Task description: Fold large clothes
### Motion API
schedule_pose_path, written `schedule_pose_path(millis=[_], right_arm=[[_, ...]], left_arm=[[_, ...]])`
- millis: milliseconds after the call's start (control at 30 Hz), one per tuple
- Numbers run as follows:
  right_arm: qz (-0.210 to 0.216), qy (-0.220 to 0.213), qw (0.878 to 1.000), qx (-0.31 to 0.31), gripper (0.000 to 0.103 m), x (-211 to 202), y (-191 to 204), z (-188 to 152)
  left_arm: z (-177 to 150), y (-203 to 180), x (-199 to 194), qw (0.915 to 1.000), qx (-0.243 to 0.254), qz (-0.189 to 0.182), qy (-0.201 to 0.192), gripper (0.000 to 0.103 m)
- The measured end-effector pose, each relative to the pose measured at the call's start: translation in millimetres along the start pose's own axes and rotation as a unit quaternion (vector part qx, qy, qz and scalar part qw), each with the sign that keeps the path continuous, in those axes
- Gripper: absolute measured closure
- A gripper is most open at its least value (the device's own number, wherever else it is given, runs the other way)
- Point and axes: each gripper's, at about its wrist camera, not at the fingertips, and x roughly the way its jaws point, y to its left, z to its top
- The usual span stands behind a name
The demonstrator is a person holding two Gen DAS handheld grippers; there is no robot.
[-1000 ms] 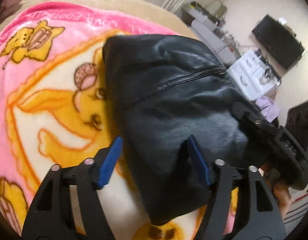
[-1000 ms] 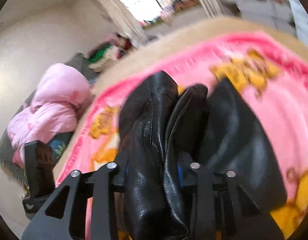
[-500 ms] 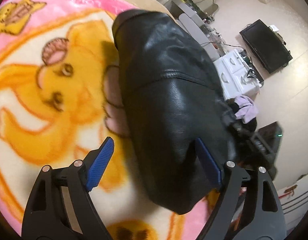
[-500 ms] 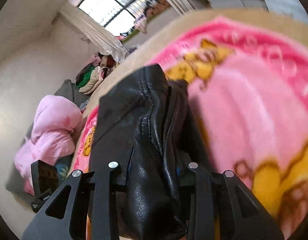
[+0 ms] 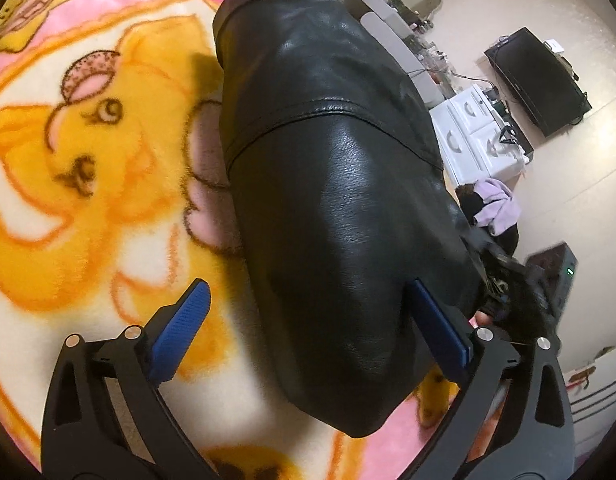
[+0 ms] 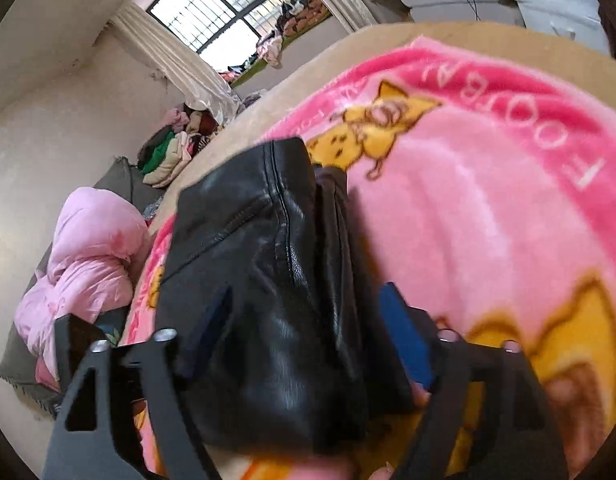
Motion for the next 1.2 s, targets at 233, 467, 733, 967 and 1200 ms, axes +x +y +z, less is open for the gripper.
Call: schedule_pose_path(millis=[233, 467, 733, 967, 1200], right_arm=[[0.043, 0.059, 0.994, 0.078, 0.032, 15, -32, -17], [0.062, 0.054, 0.994, 0.077, 0.058, 18, -19, -31], [0.029, 0.061, 0.997, 0.048, 0.052, 19, 22, -67], [0.014, 0.048, 0.999, 0.015, 0.013, -7, 28, -47], [-0.03, 0.033, 0.999, 0.001, 0.006, 20, 32, 14]], left_arm=[[-8, -14, 17, 0.9994, 0.006, -0.024, 0.026, 0.01], [-5, -15, 19, 0.9993, 0.017, -0.007, 0.033, 0.024], [4, 9, -15, 0.9973, 0.045, 0.055, 0.019, 0.024], [-1, -5, -25, 0.9914, 0.095, 0.089, -0.004, 0.024], [-4, -10, -33, 0.9847, 0.125, 0.119, -0.019, 0.024]])
